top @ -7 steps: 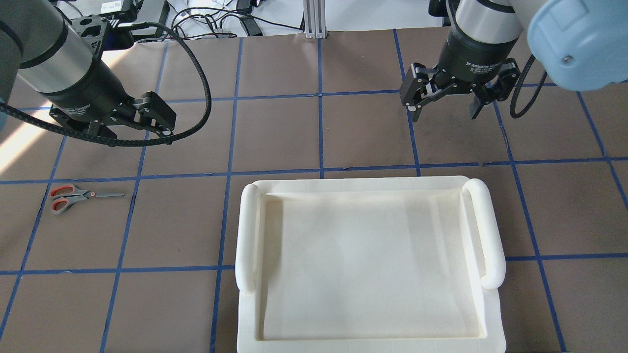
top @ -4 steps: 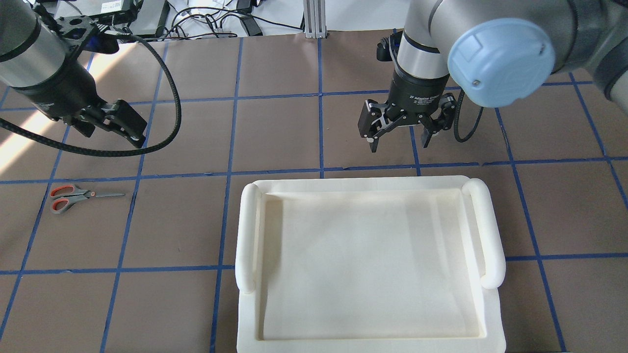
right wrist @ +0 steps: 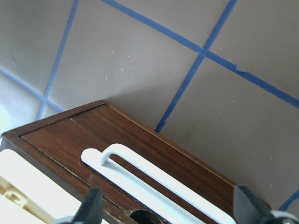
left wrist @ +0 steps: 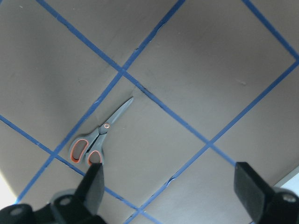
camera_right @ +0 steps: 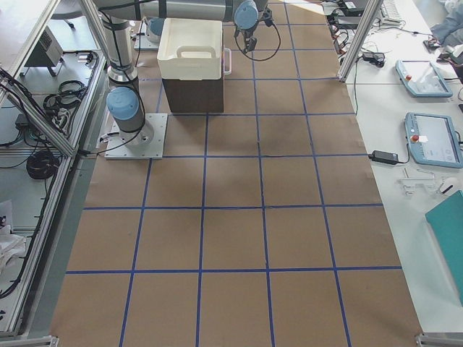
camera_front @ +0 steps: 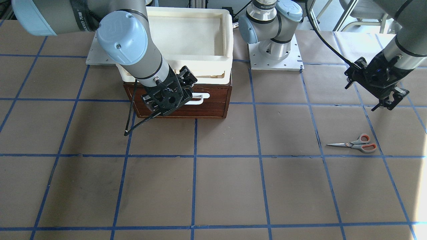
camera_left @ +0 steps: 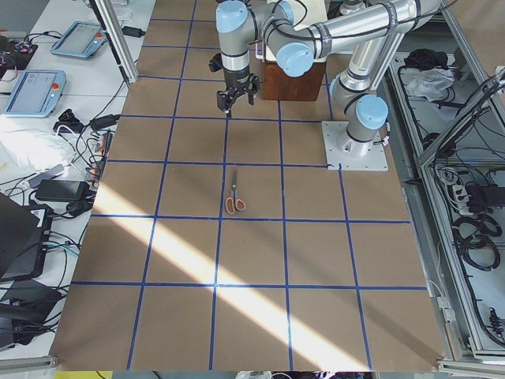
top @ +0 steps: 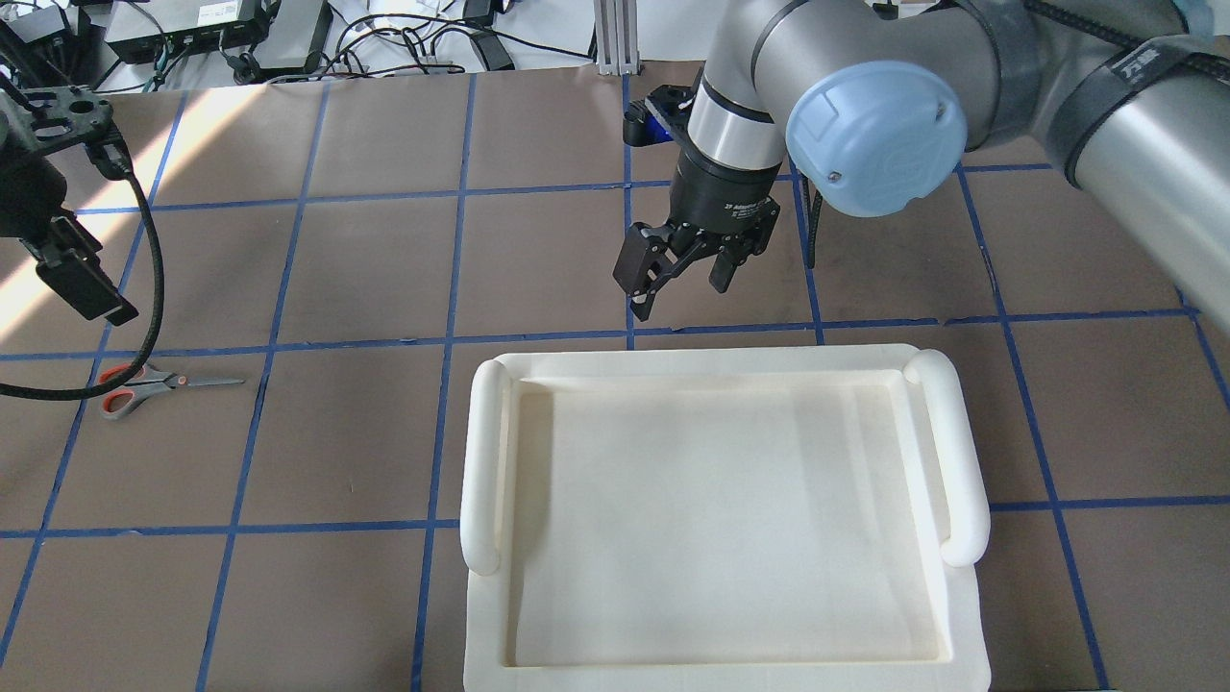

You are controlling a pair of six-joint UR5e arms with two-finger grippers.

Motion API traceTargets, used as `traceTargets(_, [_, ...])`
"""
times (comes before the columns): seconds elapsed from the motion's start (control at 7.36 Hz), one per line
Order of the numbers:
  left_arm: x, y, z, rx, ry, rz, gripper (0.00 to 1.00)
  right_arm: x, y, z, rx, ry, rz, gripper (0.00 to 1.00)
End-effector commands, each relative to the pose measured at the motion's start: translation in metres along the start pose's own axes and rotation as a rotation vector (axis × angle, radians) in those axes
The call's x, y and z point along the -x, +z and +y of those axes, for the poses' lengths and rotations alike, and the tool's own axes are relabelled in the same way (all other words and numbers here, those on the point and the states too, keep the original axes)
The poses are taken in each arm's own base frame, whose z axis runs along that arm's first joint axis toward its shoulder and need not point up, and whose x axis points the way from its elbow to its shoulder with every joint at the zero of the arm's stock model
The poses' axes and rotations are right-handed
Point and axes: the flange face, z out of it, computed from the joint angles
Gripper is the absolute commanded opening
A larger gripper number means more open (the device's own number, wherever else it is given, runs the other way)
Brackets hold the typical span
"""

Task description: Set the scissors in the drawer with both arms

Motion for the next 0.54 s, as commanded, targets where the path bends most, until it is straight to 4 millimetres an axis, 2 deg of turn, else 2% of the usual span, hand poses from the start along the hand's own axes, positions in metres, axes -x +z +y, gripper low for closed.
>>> traceTargets(0.0, [0.04, 0.046, 0.001, 0.032, 0.344, 0.009, 1.0, -0.01, 0.004, -0.016, 0.025, -0.362, 0.01, 1.0])
traceTargets(0.14, [0.051, 0.067, 0.003, 0.019, 0.427, 0.042, 1.0, -0.018, 0.008, -0.018, 0.064, -0.566, 0.042, 1.0])
traceTargets(0.27, [0.064, 0.092, 0.015, 0.0, 0.496, 0.086, 1.0, -0.022, 0.013, -0.021, 0.08, -0.747, 0.047, 1.0])
traceTargets(0.41, [0.086, 0.118, 0.027, -0.002, 0.592, 0.074, 1.0, -0.03, 0.026, -0.028, 0.105, -0.839, 0.023, 1.0])
